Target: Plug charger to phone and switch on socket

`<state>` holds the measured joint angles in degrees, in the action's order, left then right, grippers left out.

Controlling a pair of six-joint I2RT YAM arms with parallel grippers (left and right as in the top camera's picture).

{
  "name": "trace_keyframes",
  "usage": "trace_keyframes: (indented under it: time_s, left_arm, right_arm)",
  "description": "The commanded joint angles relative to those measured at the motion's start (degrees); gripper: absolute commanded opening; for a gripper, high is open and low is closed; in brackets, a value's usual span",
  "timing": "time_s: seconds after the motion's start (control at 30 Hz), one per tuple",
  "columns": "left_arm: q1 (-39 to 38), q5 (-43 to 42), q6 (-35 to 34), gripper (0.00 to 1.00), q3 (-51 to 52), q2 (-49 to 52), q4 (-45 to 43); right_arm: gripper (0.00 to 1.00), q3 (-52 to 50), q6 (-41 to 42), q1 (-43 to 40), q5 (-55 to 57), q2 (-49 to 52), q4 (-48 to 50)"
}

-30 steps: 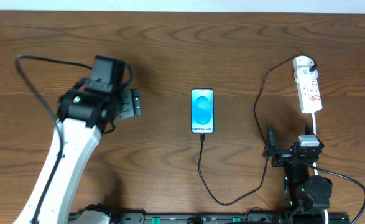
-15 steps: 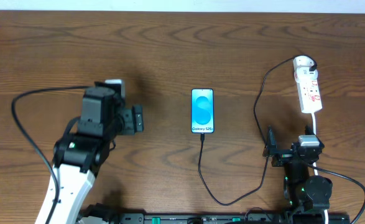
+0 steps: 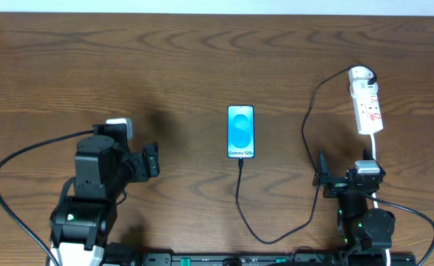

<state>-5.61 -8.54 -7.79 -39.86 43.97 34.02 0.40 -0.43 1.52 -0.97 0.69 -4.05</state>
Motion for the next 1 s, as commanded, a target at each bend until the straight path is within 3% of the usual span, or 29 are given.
trace_keyframes:
  time_s: [0.0,0.2,0.6,0.97]
  left_arm:
    - [0.4,-1.1,0.7,0.90,0.4,0.3,-0.3]
    - [0.4,-1.2,0.7,0.90,3.7,-0.1,-3.1]
    - [0.5,-2.4,0.7,0.89,20.6,-14.5,-23.4]
    - [1.1,-2.4,0.7,0.90,28.3,-26.4,-27.6]
  right_arm:
    - [0.99,-0.1,0.8,0.3,0.6,-0.4,-0.3]
    - [0.99,-0.1,0.8,0.3,0.6,-0.4,-0.3]
    - [0.99,-0.1,0.8,0.3,0.6,-0.4,-0.3]
    - [0.99,-0.1,0.8,0.3,0.6,-0.4,-0.3]
